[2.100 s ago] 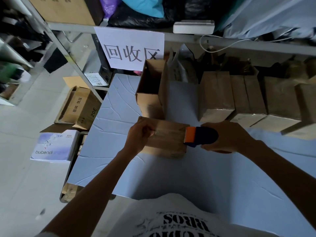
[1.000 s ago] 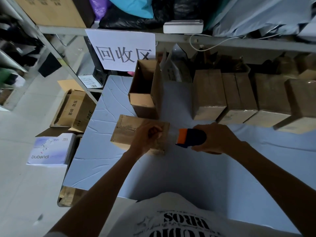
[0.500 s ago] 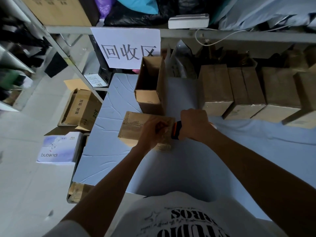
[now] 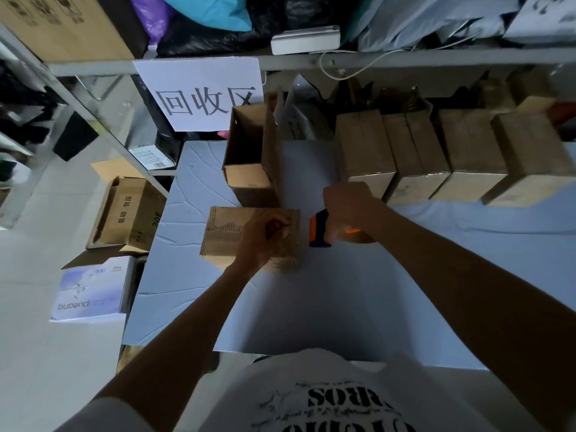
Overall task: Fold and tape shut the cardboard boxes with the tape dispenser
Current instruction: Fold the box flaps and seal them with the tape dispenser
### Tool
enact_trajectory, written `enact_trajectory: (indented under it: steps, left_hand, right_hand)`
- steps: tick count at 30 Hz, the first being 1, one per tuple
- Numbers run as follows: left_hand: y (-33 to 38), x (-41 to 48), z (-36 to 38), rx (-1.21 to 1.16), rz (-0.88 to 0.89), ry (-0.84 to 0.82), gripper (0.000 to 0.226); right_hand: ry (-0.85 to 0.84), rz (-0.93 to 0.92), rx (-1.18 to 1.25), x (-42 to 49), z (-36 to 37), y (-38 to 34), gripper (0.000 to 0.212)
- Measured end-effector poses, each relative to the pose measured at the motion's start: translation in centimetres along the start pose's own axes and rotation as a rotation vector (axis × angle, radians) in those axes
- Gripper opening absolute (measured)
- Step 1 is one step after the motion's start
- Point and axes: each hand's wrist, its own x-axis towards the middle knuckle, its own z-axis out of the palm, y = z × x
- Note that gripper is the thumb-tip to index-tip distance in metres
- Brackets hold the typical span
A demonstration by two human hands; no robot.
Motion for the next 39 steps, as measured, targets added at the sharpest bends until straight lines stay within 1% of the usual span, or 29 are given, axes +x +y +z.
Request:
enact_trajectory:
  steps: [2,5,8,9,11,12,14,15,17,18,19,22,23,24,26,28,30,32,35,36,37,38,39]
  left_hand:
    - [0.2,0.1,0.1,0.018,0.023,-0.019,0.015]
    - [0.3,0.3,-0.1,0.041,0.018,-0.025,0.014]
    - [0.3,0.3,-0.1,0.033,0.023,-0.017,0.017]
    - [0.4,0.3,-0.2,0.034,0.020,-0.011,0.018]
    - [0.5,0.2,-0.2,0.017,0.007,0.017,0.014]
    - [0.3,0.0,-0.2,-0.007,0.004,0.023,0.012]
    - [0.1,-0.5,0.0,-0.036,0.011,0.021,0.013]
    - [0.2,-0.6,0.0,-0.034,0.015,0.029,0.012]
    - [0.2,-0.7,0.1,-0.018,-0.014,0.053,0.011]
    - [0.4,-0.6,0.1,-0.013,-0.031,0.054,0.011]
    - [0.5,-0.4,0.1,-0.010,-0.045,0.050,0.011]
    - [0.5,0.0,0.0,-0.001,-0.060,0.028,0.009]
    - [0.5,0.0,0.0,0.000,-0.061,0.029,0.009]
    - [0.5,0.0,0.1,0.004,-0.068,0.032,0.009]
    - [0.6,-0.1,0.3,0.007,-0.084,0.039,0.009]
    - [0.6,0.0,0.3,-0.013,-0.097,0.040,0.010]
    - [0.6,0.0,0.4,-0.016,-0.112,0.031,0.012]
    - [0.6,0.0,0.5,-0.019,-0.132,0.023,0.013]
    - [0.5,0.0,0.3,-0.027,-0.125,0.024,0.014]
    - [0.3,-0.1,0.3,-0.026,-0.115,0.025,0.014]
    - [0.2,-0.1,0.3,-0.024,-0.104,0.027,0.014]
    - [0.2,-0.2,0.3,-0.020,-0.094,0.031,0.014]
    - [0.2,-0.3,0.3,-0.018,-0.083,0.036,0.013]
  right_hand:
    - [0.014,-0.002,-0.027,0.2,0.4,-1.4,0.038]
    - [-0.003,0.028,-0.078,0.9,-0.4,-4.1,0.019]
    - [-0.022,0.083,-0.157,2.0,-0.8,-5.6,0.041]
    - [-0.004,0.096,-0.172,2.2,-0.6,-5.8,0.042]
    - [-0.001,0.092,-0.248,1.9,1.0,-5.5,0.036]
    - [-0.041,0.089,-0.272,1.2,2.4,-5.3,0.033]
    - [-0.125,0.100,-0.224,-0.6,5.9,-4.4,0.031]
    - [-0.131,0.110,-0.174,-1.3,7.0,-3.6,0.027]
    - [-0.089,0.164,-0.131,-2.3,7.6,-2.0,0.023]
    - [-0.053,0.193,-0.119,-2.6,7.5,-1.1,0.027]
    - [-0.008,0.216,-0.106,-2.8,7.5,-0.2,0.035]
    - [0.073,0.233,-0.051,-2.5,8.6,1.9,0.071]
    - [0.096,0.241,-0.033,-2.5,9.2,2.4,0.076]
    - [0.116,0.257,0.003,-2.5,9.8,2.7,0.075]
    - [0.126,0.311,0.055,-2.6,11.1,2.9,0.067]
    - [0.086,0.329,0.037,-2.8,12.7,2.9,0.061]
    - [0.046,0.317,0.024,-3.0,14.0,2.8,0.060]
    - [0.038,0.339,0.063,-3.0,14.5,2.4,0.057]
    - [0.103,0.458,0.163,-2.1,13.0,1.7,0.041]
    - [0.181,0.462,0.113,-1.8,12.5,1.4,0.040]
    - [0.240,0.402,0.106,-1.5,11.9,0.9,0.040]
    - [0.297,0.296,0.225,-1.0,11.6,0.2,0.038]
    - [0.339,0.228,0.491,-0.5,11.1,-0.8,0.033]
